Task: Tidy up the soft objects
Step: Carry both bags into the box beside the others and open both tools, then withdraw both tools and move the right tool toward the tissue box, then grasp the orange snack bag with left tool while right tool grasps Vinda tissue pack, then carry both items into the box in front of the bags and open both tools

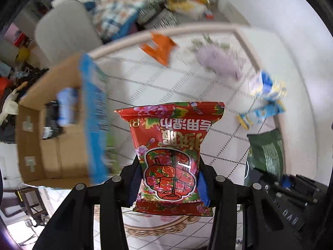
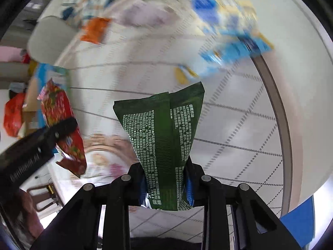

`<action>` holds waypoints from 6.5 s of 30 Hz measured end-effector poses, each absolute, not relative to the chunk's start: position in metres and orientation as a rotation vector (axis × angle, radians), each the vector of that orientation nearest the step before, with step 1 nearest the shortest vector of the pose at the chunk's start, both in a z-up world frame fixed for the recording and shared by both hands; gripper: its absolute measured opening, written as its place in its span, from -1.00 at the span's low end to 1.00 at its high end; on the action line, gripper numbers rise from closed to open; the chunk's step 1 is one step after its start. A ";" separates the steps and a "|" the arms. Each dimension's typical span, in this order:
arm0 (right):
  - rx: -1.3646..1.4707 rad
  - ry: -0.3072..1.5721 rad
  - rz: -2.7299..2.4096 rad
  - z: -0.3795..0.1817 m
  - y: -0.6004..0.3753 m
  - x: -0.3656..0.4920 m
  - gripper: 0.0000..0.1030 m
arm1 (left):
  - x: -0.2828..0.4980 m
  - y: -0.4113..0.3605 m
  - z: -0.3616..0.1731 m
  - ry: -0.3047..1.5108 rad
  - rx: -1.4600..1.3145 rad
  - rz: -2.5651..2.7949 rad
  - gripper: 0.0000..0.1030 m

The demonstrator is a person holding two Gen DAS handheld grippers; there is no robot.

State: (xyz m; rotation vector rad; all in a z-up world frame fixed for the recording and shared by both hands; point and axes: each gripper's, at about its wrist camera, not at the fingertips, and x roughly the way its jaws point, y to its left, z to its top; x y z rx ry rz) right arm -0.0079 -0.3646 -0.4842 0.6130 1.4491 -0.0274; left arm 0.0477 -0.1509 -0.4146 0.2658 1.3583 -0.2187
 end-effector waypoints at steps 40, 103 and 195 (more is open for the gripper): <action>0.190 1.525 -0.066 -0.508 -0.026 0.254 -0.20 | 0.291 0.176 -0.487 1.553 0.175 0.109 -0.10; 0.840 1.277 -0.366 -0.400 -0.435 0.063 1.00 | 0.200 -0.172 -0.358 1.277 0.349 -0.245 0.91; 0.353 1.330 0.206 -0.364 -0.113 0.117 0.27 | 0.144 0.075 -0.355 1.329 0.001 -0.165 0.10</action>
